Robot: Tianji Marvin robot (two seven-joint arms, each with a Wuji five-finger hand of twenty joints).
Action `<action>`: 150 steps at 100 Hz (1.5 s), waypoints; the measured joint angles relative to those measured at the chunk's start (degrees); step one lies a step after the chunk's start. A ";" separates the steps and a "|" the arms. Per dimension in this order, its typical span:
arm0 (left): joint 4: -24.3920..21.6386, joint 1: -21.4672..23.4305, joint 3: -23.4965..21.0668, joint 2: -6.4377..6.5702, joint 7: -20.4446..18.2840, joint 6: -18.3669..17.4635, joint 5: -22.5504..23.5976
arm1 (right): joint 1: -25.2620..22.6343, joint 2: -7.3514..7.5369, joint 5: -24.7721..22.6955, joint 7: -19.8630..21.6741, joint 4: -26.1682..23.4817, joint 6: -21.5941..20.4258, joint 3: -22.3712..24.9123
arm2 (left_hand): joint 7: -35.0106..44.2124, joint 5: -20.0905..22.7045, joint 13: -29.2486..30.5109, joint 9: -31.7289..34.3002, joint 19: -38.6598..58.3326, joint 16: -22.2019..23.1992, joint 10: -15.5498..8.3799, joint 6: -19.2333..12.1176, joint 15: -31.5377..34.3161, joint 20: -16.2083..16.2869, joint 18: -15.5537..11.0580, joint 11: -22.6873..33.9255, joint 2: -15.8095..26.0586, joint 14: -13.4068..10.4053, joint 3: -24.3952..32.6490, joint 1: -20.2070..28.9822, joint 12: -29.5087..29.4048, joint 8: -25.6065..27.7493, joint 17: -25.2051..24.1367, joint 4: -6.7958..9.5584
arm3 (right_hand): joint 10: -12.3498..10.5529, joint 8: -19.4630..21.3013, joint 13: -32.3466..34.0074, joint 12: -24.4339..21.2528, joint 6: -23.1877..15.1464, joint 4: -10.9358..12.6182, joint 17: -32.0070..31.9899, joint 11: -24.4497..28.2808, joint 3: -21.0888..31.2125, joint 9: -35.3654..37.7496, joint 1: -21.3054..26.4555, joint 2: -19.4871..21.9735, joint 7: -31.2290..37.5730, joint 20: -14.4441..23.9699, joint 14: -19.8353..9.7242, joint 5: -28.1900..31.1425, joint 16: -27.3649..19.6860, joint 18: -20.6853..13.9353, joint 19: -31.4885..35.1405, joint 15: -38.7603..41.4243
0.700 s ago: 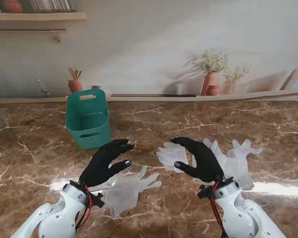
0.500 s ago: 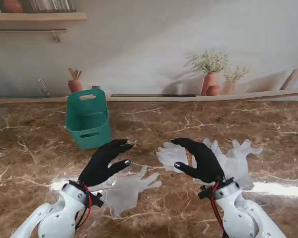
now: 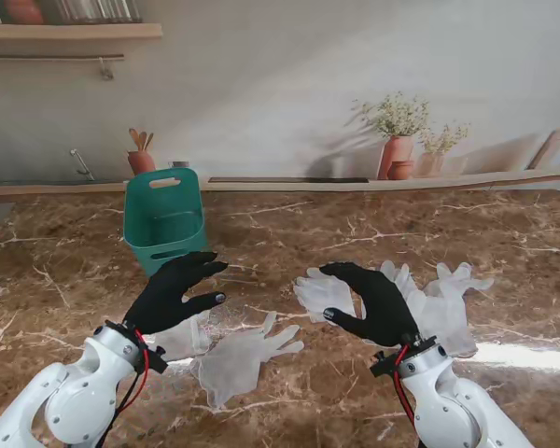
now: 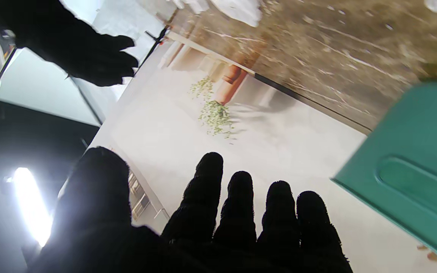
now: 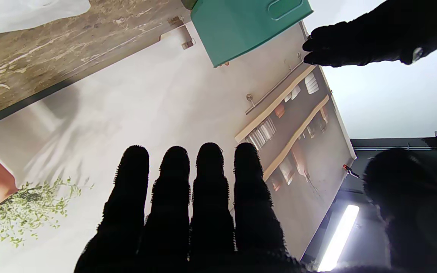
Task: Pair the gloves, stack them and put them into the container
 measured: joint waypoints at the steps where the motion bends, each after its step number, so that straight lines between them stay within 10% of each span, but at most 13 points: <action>1: 0.00 -0.06 -0.30 0.04 -0.19 0.00 0.36 | 0.00 0.01 -0.02 -0.06 0.03 0.04 -0.04 | 0.00 0.00 0.00 0.00 0.00 0.00 0.00 0.00 0.00 0.01 0.00 0.00 -0.13 0.00 0.00 0.00 0.00 0.00 0.00 0.00 | 0.00 0.00 0.00 0.00 0.00 0.00 0.00 0.00 0.00 0.00 0.00 0.00 0.00 0.00 0.00 0.00 0.00 0.00 0.00 0.00; 28: -0.53 -2.50 -8.46 1.49 -5.98 1.06 8.04 | 0.13 0.04 0.83 0.96 1.22 0.95 -0.17 | -0.40 -2.26 0.00 -0.64 0.00 0.00 -0.20 -0.05 0.00 0.37 -0.01 0.12 -8.47 -0.04 0.13 3.64 0.01 -0.16 0.01 0.07 | -0.02 0.01 0.00 0.02 -0.01 0.00 0.00 0.00 -0.01 0.00 0.12 0.00 -0.01 0.02 0.00 0.00 0.00 0.00 -0.02 0.00; 47: 2.44 -9.23 -11.12 2.55 -12.08 3.36 8.44 | 0.65 0.09 1.71 1.96 1.83 1.55 -0.19 | -1.41 -2.80 -0.62 -1.57 -2.03 0.00 -0.47 -0.06 0.00 0.56 -0.72 0.28 -23.93 -1.05 25.62 -2.01 0.23 -0.75 0.01 -0.05 | -0.03 0.01 0.00 0.11 -0.01 0.21 0.00 0.00 -0.05 0.02 0.74 0.00 -0.01 0.06 -0.01 0.00 0.00 0.01 -0.03 0.00; 58: 5.41 -13.73 -11.19 3.38 -14.50 5.02 11.01 | 0.79 0.21 2.67 3.71 1.84 1.88 -0.25 | -2.19 -4.60 -2.42 -3.68 -4.40 -0.02 -0.47 0.40 -0.04 0.56 -0.88 0.67 -27.18 -1.43 27.67 -2.64 0.57 -0.80 0.02 -1.17 | -0.04 0.01 0.00 0.67 -0.01 0.21 0.00 0.00 -0.26 0.04 0.71 0.00 -0.02 0.07 -0.01 0.00 0.01 0.05 -0.53 -0.01; 69: 5.65 -17.13 -10.95 4.61 -25.69 9.09 11.43 | 0.84 0.28 3.13 3.93 2.04 2.07 -0.48 | -2.21 -6.46 -3.35 -5.97 -6.42 -0.40 -0.45 1.19 -0.16 0.44 -1.04 0.74 -28.25 -1.60 27.68 -2.64 0.61 -1.36 -0.05 -1.65 | -0.04 0.01 0.00 0.76 -0.01 0.21 0.00 0.00 -0.27 0.15 0.71 0.00 -0.02 0.10 -0.01 0.00 0.02 0.10 -0.54 0.00; 102: 14.71 -31.20 -0.97 7.48 -36.05 10.78 13.46 | 1.03 0.60 4.13 6.64 2.05 3.10 -0.80 | -2.18 -6.46 -3.35 -6.02 -7.83 -0.44 -0.42 1.50 -0.16 1.32 -1.25 0.74 -29.39 -1.61 27.65 -4.89 0.61 -1.37 -0.18 -2.20 | -0.04 0.02 0.00 1.48 -0.01 0.46 0.00 0.52 -0.91 0.33 2.83 0.00 -0.02 0.73 -0.02 0.07 0.07 0.25 -0.56 -0.01; 150: 30.18 -46.84 15.95 8.29 -39.87 10.65 9.39 | 0.68 0.71 4.16 7.56 1.23 4.41 -0.26 | 3.58 -2.64 0.20 0.32 -1.08 0.64 0.65 2.53 0.75 4.25 -0.78 1.79 -30.25 -1.48 27.82 -4.90 1.05 1.44 0.05 -3.47 | -0.06 0.49 0.01 2.24 -0.71 0.46 0.60 0.77 -1.43 1.72 3.66 0.00 0.05 0.79 -0.02 1.83 0.88 0.89 -0.57 0.02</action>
